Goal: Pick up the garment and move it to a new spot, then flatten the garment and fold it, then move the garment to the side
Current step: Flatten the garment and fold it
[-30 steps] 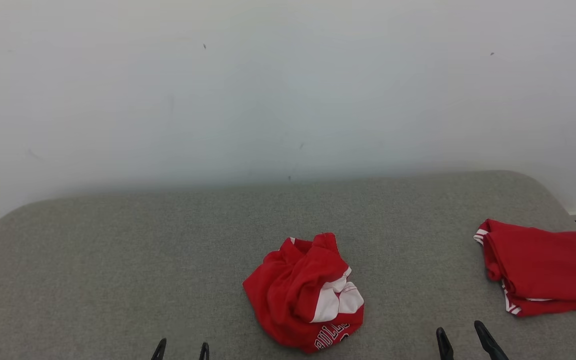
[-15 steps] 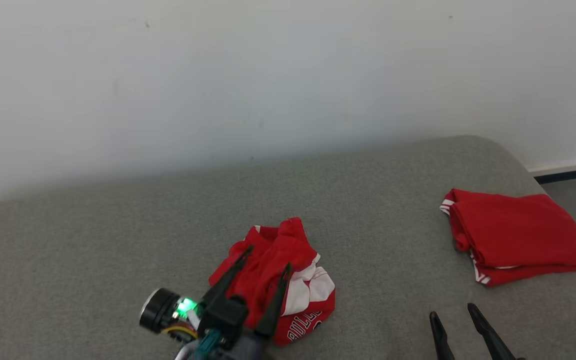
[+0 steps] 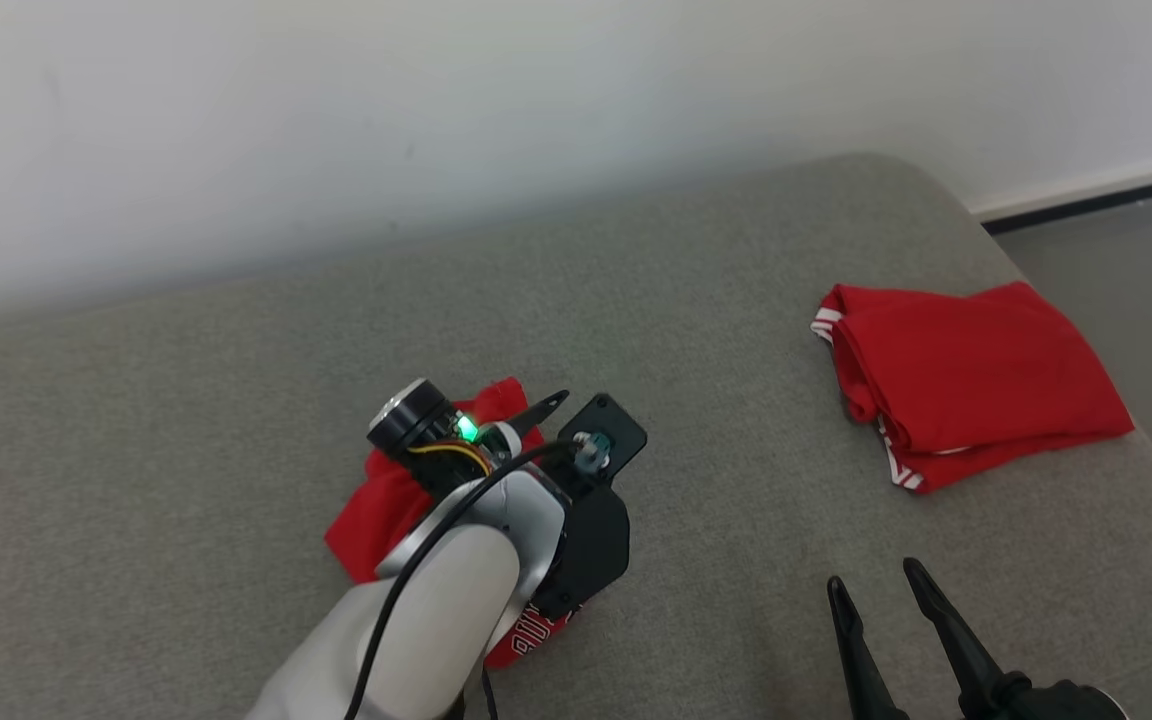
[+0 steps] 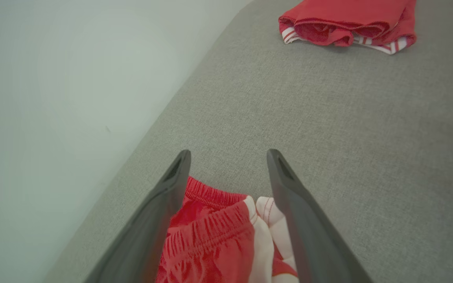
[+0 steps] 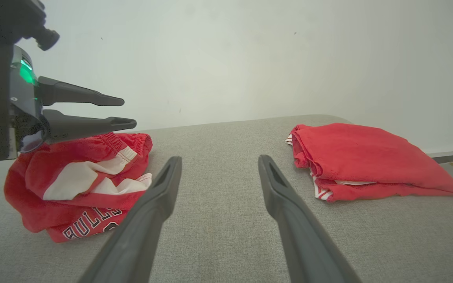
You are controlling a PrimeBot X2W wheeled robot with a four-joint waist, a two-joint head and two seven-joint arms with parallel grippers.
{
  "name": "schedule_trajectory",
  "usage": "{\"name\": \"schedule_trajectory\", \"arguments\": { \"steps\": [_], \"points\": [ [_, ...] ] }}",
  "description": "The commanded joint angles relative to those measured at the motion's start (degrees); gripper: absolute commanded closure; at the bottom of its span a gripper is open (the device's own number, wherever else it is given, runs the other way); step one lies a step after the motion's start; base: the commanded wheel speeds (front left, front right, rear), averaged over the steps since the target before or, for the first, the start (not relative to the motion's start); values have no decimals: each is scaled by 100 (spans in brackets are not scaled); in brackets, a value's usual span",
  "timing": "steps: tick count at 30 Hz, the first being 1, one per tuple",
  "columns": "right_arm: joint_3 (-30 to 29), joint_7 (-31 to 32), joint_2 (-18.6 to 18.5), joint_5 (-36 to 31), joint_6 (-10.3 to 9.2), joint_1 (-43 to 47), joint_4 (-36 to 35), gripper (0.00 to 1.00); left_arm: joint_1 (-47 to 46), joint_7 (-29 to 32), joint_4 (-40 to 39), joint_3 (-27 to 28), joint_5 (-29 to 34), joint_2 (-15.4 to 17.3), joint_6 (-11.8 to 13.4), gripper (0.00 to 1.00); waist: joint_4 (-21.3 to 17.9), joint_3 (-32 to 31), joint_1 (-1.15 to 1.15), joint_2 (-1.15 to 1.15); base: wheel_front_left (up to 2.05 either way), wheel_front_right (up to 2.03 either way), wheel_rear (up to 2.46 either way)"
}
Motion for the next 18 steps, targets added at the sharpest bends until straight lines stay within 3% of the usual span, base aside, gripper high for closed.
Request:
{"name": "schedule_trajectory", "arguments": {
  "steps": [1,7,13,14,15,18],
  "points": [
    [19,-4,16,14,-12,-85,5,0,-198,180,123,-118,-62,-3,14,0,-241,311,-2,-1,0,0,0],
    [6,-4,7,23,-12,-246,-13,0,-672,1108,653,-585,-288,0,13,0,-275,465,-2,-1,0,0,0],
    [-38,-4,32,-12,-12,-253,6,0,-717,1447,515,-723,-376,80,16,0,-156,474,-2,-1,0,0,0],
    [-34,-4,29,-13,-12,-245,11,0,-653,1525,482,-734,-430,81,15,41,-126,462,-2,-1,0,0,0],
    [-23,-4,28,-16,-12,-238,13,0,-563,1623,432,-776,-549,69,14,100,-102,447,-2,-1,0,0,0],
    [-15,-4,17,-12,-12,-231,10,0,-509,1810,280,-856,-737,112,15,100,-48,416,-2,-1,0,0,0]
  ]
}}
